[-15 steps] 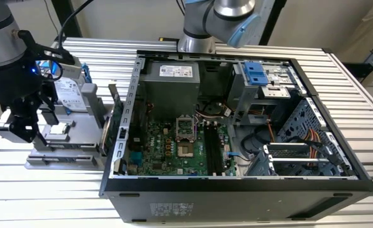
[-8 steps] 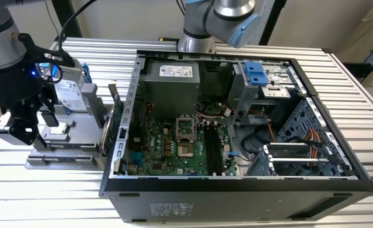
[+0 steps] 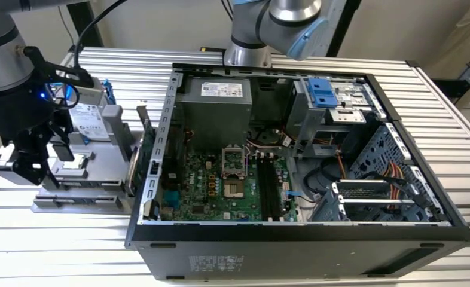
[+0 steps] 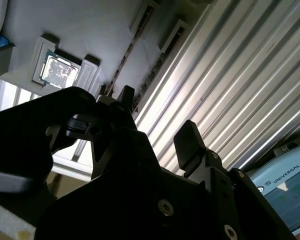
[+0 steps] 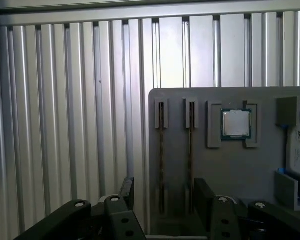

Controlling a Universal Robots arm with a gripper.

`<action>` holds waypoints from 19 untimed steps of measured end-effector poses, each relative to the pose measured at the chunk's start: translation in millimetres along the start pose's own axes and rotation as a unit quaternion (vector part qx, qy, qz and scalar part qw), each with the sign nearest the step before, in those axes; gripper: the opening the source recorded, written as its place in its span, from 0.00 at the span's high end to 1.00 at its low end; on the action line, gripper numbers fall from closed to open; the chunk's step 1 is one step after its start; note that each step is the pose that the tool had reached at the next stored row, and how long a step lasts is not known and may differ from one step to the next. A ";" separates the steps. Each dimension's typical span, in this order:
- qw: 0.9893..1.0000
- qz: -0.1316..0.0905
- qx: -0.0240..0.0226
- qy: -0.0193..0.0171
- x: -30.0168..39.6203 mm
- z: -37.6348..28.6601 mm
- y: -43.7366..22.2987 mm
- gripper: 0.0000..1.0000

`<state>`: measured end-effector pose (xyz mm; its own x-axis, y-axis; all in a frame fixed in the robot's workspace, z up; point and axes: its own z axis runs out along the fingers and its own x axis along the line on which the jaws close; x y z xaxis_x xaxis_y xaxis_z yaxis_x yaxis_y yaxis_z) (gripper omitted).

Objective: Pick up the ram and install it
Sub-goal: 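Pick up the ram and move it above insertion slot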

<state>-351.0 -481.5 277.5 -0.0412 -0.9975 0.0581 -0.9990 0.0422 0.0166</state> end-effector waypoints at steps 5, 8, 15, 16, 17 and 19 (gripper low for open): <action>1.000 0.000 0.000 0.000 0.0 2.8 0.8 0.00; 1.000 0.000 0.000 0.000 -0.1 4.6 0.8 0.00; 1.000 0.000 0.000 0.000 -0.2 9.0 0.9 0.00; 1.000 0.000 0.000 0.000 -0.1 9.8 0.8 0.00; 1.000 0.000 0.000 0.000 -0.1 10.5 0.7 0.00; 1.000 -0.001 0.000 0.000 -0.1 11.8 0.7 0.00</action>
<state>-352.0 -482.0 265.7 -0.0393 -0.9975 0.0588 -0.9991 0.0403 0.0165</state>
